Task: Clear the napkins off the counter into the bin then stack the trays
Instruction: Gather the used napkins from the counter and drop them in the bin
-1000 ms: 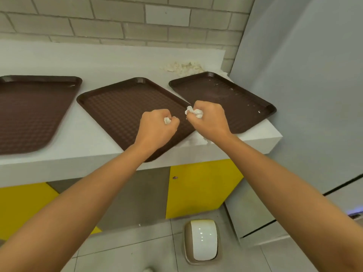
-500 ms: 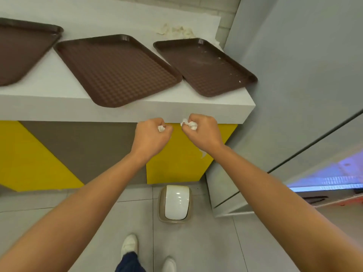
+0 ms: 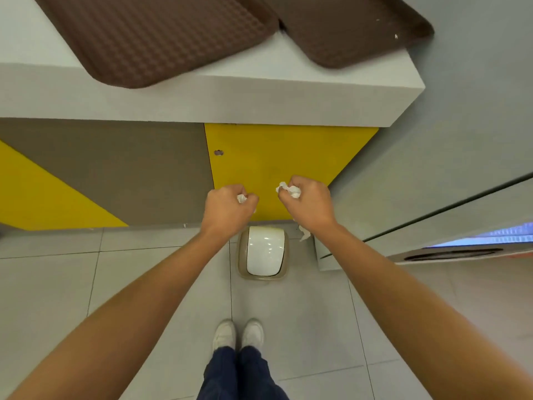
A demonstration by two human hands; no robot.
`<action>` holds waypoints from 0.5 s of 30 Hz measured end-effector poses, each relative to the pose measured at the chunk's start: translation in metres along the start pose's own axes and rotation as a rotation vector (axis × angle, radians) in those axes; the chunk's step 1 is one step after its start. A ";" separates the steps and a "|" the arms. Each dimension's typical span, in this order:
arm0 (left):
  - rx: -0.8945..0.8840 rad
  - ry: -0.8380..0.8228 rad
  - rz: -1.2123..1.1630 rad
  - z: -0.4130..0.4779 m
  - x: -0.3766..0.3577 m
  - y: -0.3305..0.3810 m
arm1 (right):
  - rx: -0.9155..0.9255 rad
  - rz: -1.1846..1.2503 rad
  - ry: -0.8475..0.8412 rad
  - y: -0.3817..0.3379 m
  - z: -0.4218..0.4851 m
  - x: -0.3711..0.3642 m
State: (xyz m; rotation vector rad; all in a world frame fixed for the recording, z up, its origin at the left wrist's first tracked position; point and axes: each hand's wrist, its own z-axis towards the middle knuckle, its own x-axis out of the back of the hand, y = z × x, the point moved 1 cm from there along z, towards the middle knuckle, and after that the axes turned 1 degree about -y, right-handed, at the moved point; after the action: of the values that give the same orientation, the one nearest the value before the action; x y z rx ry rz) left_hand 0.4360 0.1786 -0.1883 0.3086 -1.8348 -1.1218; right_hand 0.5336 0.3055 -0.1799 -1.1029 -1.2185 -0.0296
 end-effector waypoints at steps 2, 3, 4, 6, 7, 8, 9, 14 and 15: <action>0.033 -0.026 0.033 0.003 -0.014 -0.023 | -0.050 0.015 -0.023 0.017 -0.001 -0.020; 0.055 -0.038 0.043 0.004 -0.021 -0.035 | -0.078 0.027 -0.031 0.026 -0.002 -0.031; 0.069 -0.042 0.049 0.006 -0.029 -0.048 | -0.103 0.039 -0.037 0.036 -0.003 -0.043; 0.096 -0.051 0.043 0.007 -0.045 -0.075 | -0.152 0.061 -0.049 0.055 -0.006 -0.066; 0.118 -0.062 0.031 0.007 -0.053 -0.088 | -0.178 0.073 -0.051 0.065 -0.008 -0.078; 0.138 -0.068 0.022 0.007 -0.061 -0.102 | -0.207 0.080 -0.052 0.076 -0.009 -0.090; 0.170 -0.073 0.015 0.008 -0.069 -0.115 | -0.241 0.086 -0.057 0.087 -0.011 -0.103; 0.282 -0.068 -0.010 0.017 -0.109 -0.182 | -0.436 0.161 -0.044 0.150 -0.011 -0.173; 0.310 -0.071 -0.016 0.018 -0.117 -0.194 | -0.457 0.175 -0.038 0.163 -0.010 -0.188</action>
State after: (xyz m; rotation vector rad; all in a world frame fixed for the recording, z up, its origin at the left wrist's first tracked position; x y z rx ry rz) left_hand 0.4373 0.1537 -0.4147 0.4677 -2.0738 -0.8653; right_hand 0.5538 0.2856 -0.4273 -1.6118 -1.1734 -0.1602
